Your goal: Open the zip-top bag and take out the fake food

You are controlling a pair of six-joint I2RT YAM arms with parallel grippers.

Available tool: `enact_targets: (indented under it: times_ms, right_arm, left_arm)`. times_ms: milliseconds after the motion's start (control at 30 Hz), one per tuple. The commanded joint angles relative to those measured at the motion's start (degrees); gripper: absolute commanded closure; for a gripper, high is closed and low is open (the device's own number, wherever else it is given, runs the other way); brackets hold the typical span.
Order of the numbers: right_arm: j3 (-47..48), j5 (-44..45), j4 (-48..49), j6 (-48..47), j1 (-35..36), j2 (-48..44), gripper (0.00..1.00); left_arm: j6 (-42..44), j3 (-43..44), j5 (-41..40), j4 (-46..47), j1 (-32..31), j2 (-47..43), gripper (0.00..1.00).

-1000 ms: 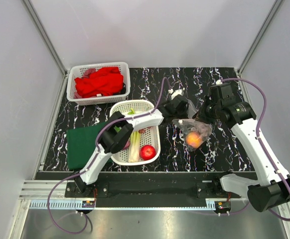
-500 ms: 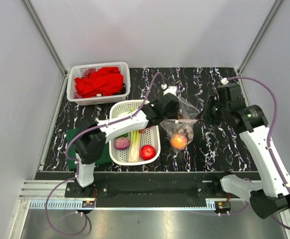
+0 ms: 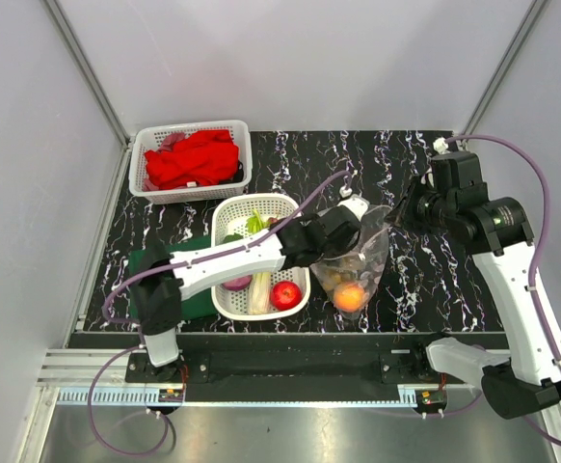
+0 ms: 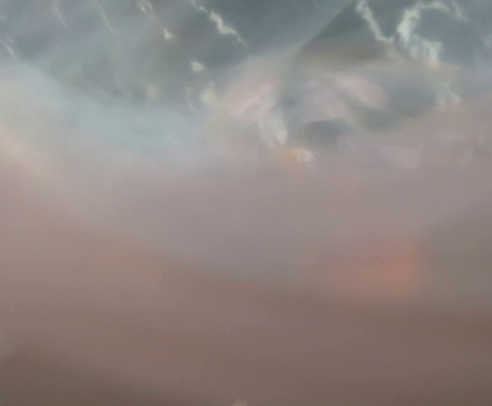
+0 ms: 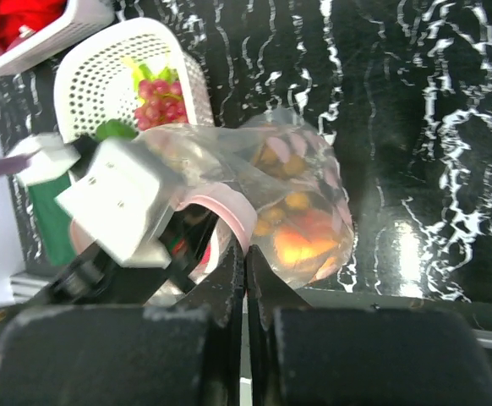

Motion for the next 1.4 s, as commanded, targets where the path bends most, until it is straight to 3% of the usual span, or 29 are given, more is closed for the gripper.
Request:
enact_targets:
  times_ms: [0,67,167,333,467,667,967,1100,1233,1367]
  right_arm:
    - [-2.2,-5.4,4.2,-1.3,-0.5,-3.1,1.00]
    - [-5.2,-8.6,4.7,-1.2,-0.5,-4.4,1.00]
    - [-9.1,-11.4,5.6,-0.3,-0.5,-7.1,1.00]
    - [-9.9,-10.3,4.4,0.7,-0.5,-9.0,1.00]
    - [-6.9,-7.0,3.6,0.7,-0.4,-6.4,1.00]
    - [-3.5,-2.2,1.0,-1.1,-0.5,-3.4,1.00]
    - [-6.2,-0.6,0.0,-2.1,-0.9,-5.1,1.00]
    - [-6.8,-0.2,-1.1,-3.0,-0.9,-5.6,1.00]
    - [-6.7,1.0,-2.6,-3.2,-0.9,-5.4,1.00]
    - [-5.5,5.1,-6.1,-4.6,-0.9,-5.2,1.00]
  left_arm:
    - [4.8,6.1,2.6,-0.5,-0.5,-7.0,1.00]
    - [-2.1,8.0,10.8,-0.1,0.6,-6.9,1.00]
    - [-11.5,12.3,16.8,-0.3,3.0,-5.1,1.00]
    - [-10.8,18.9,21.3,-2.1,3.8,-0.8,1.00]
    - [-3.4,15.6,14.2,-2.1,1.1,-4.3,1.00]
    - [-1.1,12.8,9.1,-1.3,-0.2,-12.0,1.00]
    - [-0.9,12.1,5.1,1.6,-0.7,-20.1,1.00]
    - [-0.9,16.6,5.8,4.9,-0.2,-20.3,1.00]
    - [-2.4,26.4,7.2,5.2,1.9,-18.1,1.00]
    - [-2.1,29.3,6.3,4.5,5.5,-19.8,1.00]
